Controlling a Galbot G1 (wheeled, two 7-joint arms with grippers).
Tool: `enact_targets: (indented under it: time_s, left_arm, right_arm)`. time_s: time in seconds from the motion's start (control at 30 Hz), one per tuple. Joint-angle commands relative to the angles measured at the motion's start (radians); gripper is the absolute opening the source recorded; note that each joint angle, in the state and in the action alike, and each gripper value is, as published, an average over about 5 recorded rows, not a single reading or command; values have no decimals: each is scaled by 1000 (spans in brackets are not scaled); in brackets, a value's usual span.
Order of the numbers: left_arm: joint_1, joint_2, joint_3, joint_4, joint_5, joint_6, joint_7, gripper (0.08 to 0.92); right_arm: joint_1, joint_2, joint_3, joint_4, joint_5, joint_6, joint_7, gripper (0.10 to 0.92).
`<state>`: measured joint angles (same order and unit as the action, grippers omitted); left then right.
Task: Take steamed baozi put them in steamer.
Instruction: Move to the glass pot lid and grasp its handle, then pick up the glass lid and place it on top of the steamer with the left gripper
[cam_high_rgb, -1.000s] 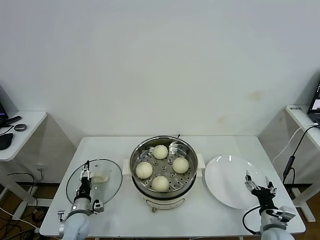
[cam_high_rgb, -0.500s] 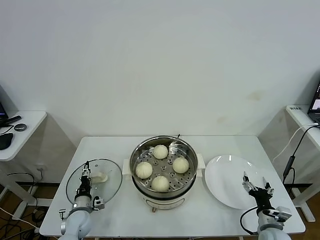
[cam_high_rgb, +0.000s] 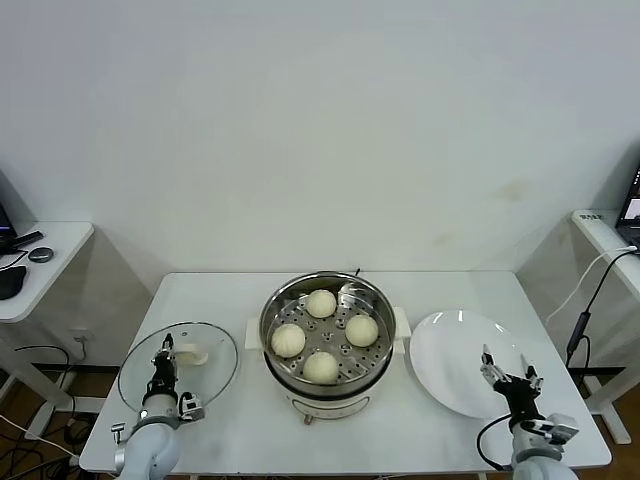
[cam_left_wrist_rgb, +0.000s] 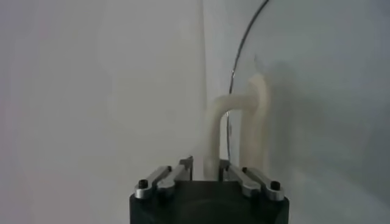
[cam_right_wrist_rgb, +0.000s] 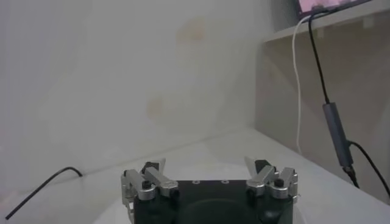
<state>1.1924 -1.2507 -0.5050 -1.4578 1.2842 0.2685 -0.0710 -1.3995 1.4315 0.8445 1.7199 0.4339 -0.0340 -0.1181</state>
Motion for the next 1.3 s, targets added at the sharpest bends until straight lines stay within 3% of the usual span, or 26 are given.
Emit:
enact_targets:
  time_s: [0.03,0.2,0.33,0.47,0.93,1.3]
  left_arm:
    - [89,-15,-1,-288,64,312,191,172]
    - [83,-108,-42,-402,205,405,333,172]
    - [90,-194,-64,-482,292,421,370,172]
    - [95,-236,-67,-531,329,422,384,172]
    - [73,-291,112,-672,423,422,446,172]
    - [-46,-289,378,-569,422,422,481,172]
  right_arm:
    - [2,0,-8,-1,-8,-1,-1,823]
    - [0,14,-19,4,-8,-6,0,823]
    - [-8,22,-24,12,-8,-7,0,823]
    - [-15,22,-22,19,-5,-6,0,823]
    - [-29,32,-25,14,-30,0,-5,823]
    - [-32,55,-26,14,-58,4,-7,823]
